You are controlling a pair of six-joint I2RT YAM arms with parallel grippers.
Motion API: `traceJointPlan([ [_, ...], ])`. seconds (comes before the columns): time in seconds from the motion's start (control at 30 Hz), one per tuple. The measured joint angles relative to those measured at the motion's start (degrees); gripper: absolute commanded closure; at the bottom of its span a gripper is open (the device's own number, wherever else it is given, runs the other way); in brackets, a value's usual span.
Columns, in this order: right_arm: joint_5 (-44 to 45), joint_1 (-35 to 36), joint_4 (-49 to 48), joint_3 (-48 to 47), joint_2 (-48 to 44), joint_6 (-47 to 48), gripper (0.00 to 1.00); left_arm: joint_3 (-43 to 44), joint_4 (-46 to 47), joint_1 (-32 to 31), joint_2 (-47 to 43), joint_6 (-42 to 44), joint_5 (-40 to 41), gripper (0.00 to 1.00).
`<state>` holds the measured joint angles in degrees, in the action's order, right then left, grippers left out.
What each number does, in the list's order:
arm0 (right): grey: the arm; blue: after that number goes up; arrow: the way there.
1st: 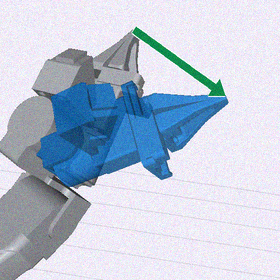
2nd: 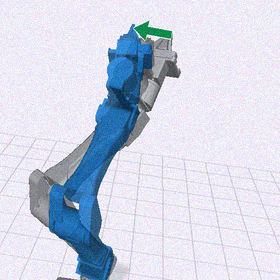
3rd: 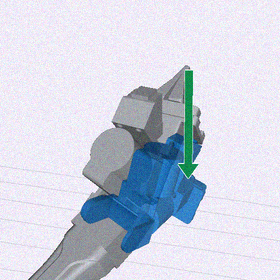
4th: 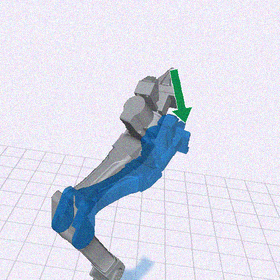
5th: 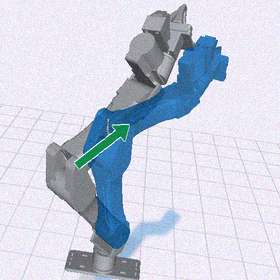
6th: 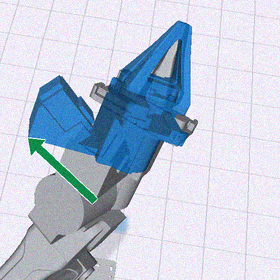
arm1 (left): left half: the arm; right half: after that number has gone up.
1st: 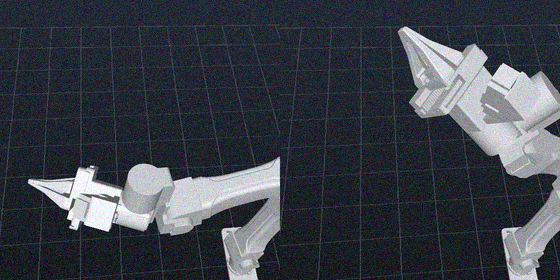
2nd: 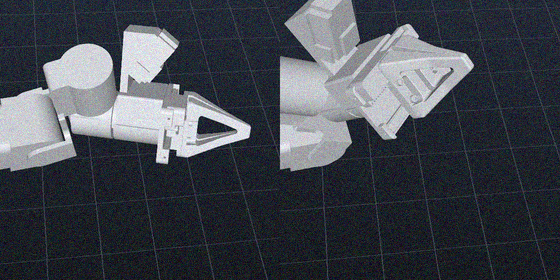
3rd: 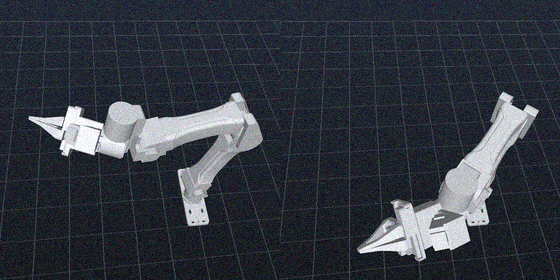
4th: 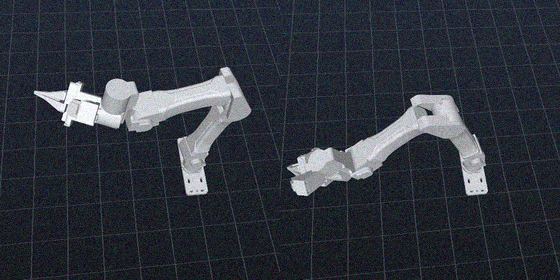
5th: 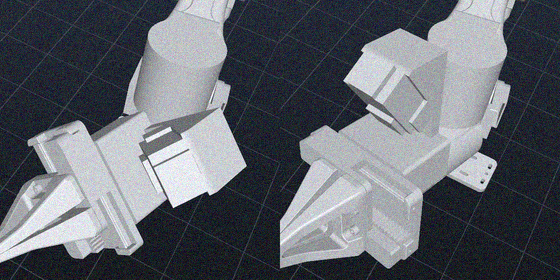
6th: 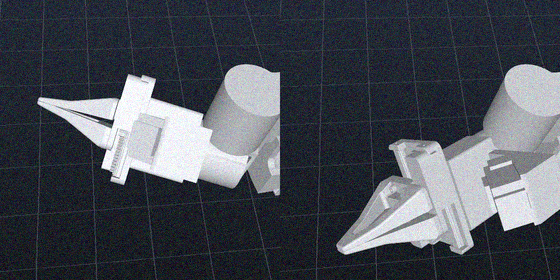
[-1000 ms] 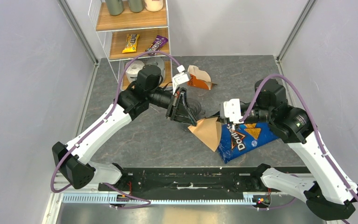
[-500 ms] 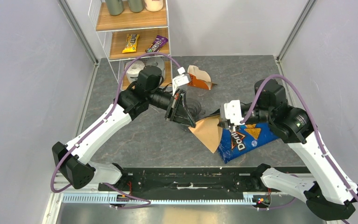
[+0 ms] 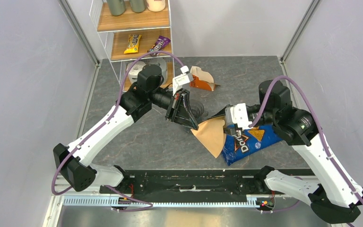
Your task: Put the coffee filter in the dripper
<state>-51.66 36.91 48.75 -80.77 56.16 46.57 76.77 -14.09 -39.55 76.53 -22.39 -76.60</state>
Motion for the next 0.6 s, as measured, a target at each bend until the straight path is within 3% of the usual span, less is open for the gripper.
traceJointPlan([
  [0.33, -1.7, 0.0, -1.8, 0.1, 0.2, 0.1, 0.53, 0.0, 3.1, -0.9, 1.4, -2.5, -2.1, 0.98],
  [0.6, -2.6, 0.0, -2.3, 0.2, 0.2, 1.1, 0.76, -0.1, 5.2, -1.4, 2.8, -4.9, -2.3, 0.98],
])
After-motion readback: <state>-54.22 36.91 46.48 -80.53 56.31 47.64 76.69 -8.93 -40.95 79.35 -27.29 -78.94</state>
